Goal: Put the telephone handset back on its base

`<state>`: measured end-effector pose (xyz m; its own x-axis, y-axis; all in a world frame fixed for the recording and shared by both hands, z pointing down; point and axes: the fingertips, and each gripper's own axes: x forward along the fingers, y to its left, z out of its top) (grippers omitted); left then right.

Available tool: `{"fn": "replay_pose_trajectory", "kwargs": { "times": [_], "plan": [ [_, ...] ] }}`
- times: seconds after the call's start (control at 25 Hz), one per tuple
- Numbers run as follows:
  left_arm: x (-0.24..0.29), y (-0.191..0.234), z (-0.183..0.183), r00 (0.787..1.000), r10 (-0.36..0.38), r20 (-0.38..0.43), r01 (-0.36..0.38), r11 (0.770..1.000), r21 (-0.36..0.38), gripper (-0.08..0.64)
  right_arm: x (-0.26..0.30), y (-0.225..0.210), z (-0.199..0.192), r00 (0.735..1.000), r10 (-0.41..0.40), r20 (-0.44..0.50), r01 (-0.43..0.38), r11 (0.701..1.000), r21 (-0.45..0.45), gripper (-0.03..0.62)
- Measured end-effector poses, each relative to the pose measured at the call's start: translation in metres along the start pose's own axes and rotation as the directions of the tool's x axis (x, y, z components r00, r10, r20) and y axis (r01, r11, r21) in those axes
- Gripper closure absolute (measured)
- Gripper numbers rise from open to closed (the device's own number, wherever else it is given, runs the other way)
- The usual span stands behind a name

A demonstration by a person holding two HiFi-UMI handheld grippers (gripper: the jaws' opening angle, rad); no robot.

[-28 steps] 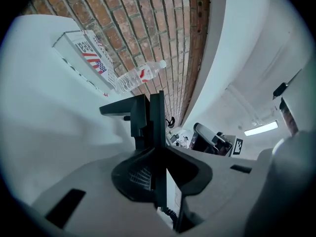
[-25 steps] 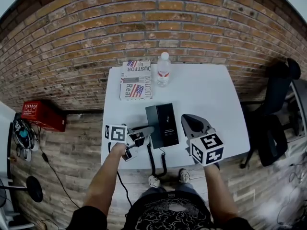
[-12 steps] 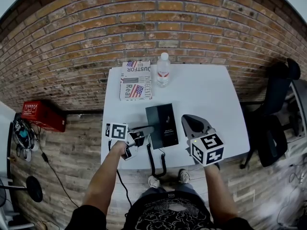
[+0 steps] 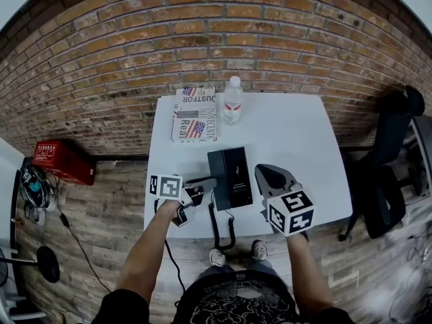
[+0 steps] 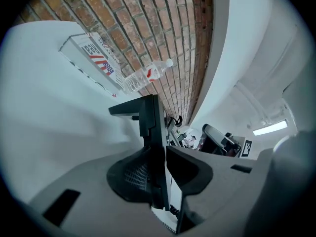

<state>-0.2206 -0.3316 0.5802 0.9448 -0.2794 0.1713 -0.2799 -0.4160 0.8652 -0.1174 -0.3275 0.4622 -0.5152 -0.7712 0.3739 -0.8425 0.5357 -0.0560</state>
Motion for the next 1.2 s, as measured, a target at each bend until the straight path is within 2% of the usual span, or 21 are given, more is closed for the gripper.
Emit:
{"fn": "replay_pose_trajectory", "kwargs": {
  "times": [0.28,0.52,0.72,0.88,1.2],
  "plan": [
    [-0.021,-0.001,0.013,0.993,0.077,0.092,-0.080,0.996,0.032,0.468,0.000,0.005,0.002,1.000,0.029,0.003,-0.029,1.000,-0.008,0.591],
    [-0.042,-0.021,0.033,0.966,0.182,0.181,-0.211,0.964,0.159,0.468,-0.005,0.004,0.013,0.998,0.055,0.022,-0.054,0.998,-0.017,0.591],
    [-0.056,-0.042,0.052,0.930,0.259,0.260,-0.324,0.912,0.251,0.468,-0.011,0.002,0.026,0.995,0.085,0.044,-0.084,0.996,-0.037,0.591],
    [-0.058,-0.066,0.063,0.902,0.289,0.320,-0.384,0.876,0.292,0.468,-0.017,-0.003,0.034,0.992,0.107,0.061,-0.104,0.993,-0.051,0.591],
    [-0.065,-0.112,0.076,0.810,0.371,0.454,-0.542,0.769,0.338,0.468,-0.031,-0.015,0.048,0.985,0.147,0.092,-0.140,0.987,-0.072,0.591]
  ]
}}
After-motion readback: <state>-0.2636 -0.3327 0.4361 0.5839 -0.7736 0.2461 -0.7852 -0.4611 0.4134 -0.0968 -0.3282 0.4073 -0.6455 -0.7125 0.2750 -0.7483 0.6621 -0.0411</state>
